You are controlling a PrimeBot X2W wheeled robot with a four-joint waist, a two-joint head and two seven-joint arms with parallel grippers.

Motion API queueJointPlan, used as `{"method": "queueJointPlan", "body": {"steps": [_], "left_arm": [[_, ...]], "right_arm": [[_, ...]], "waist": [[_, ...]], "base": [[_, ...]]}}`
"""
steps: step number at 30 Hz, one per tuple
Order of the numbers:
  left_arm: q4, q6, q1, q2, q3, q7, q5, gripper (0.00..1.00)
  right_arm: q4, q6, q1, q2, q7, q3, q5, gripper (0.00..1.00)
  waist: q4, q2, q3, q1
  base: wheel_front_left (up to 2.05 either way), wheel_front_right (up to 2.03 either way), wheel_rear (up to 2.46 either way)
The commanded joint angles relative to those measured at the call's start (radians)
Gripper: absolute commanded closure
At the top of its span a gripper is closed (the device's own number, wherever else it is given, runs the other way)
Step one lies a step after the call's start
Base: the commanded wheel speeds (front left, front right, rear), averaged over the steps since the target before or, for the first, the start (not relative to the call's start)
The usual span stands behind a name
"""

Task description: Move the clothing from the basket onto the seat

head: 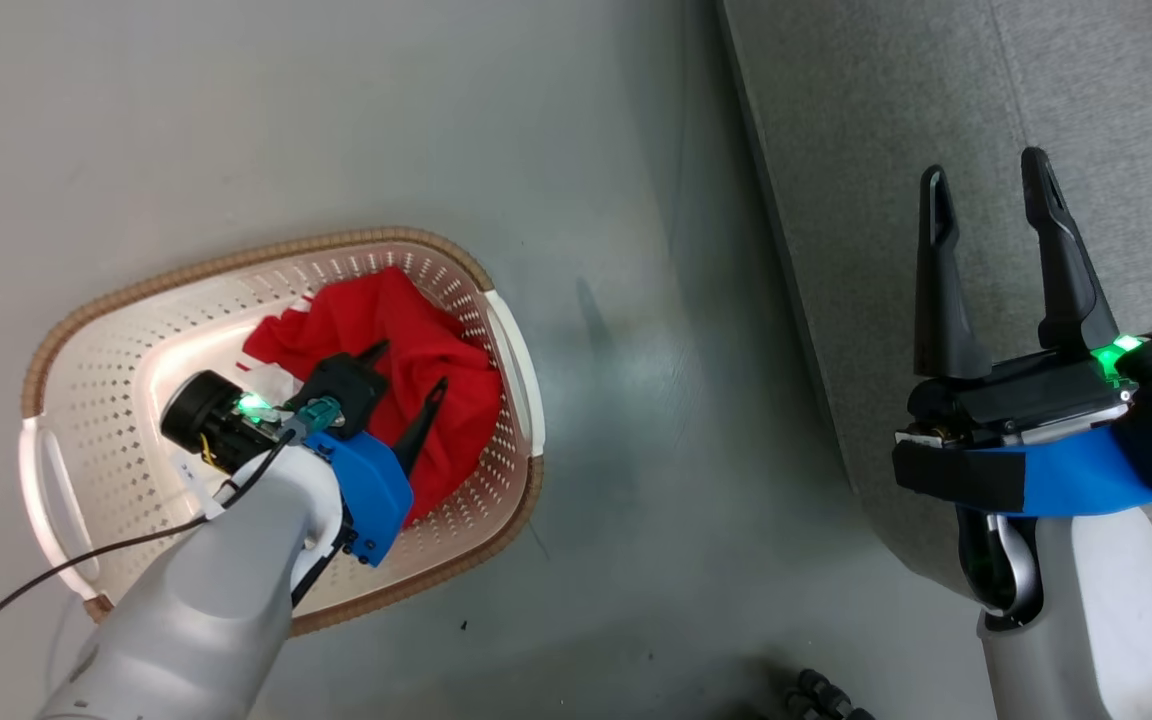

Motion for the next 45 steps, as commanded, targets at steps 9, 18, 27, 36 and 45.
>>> {"method": "queueJointPlan", "body": {"steps": [9, 18, 27, 36, 45], "left_arm": [[0.081, 0.001, -0.083, 0.013, -0.096, -0.003, -0.051, 0.00], [0.126, 0.001, -0.132, 0.000, -0.167, -0.003, -0.098, 0.00], [0.140, 0.001, -0.154, -0.006, -0.216, -0.003, -0.121, 1.00], [0.084, 0.001, -0.142, -0.020, -0.237, -0.003, -0.151, 1.00], [-0.034, 0.001, -0.060, -0.037, -0.184, -0.003, -0.176, 1.00]], "right_arm": [[-0.025, -0.001, -0.043, 0.003, 0.000, -0.007, 0.005, 0.00], [-0.028, -0.001, -0.058, 0.003, 0.000, -0.006, 0.013, 0.00], [-0.027, -0.001, -0.053, 0.003, 0.000, -0.011, 0.021, 0.00], [-0.009, -0.001, -0.047, 0.003, 0.000, -0.021, 0.021, 0.00], [0.016, -0.001, -0.011, 0.003, 0.000, -0.031, 0.007, 0.00]], "waist": [[-0.007, -0.0001, 0.121, -0.0002], [-0.013, -0.0001, 0.173, -0.0002], [-0.014, -0.0001, 0.182, -0.0002], [0.006, -0.0001, 0.147, -0.0002], [0.045, -0.0001, 0.028, -0.0002]], "base": [[0.00, 0.00, 0.00], [0.00, 0.00, 0.00], [0.00, 0.00, 0.00], [0.00, 0.00, 0.00], [0.00, 0.00, 0.00]]}}
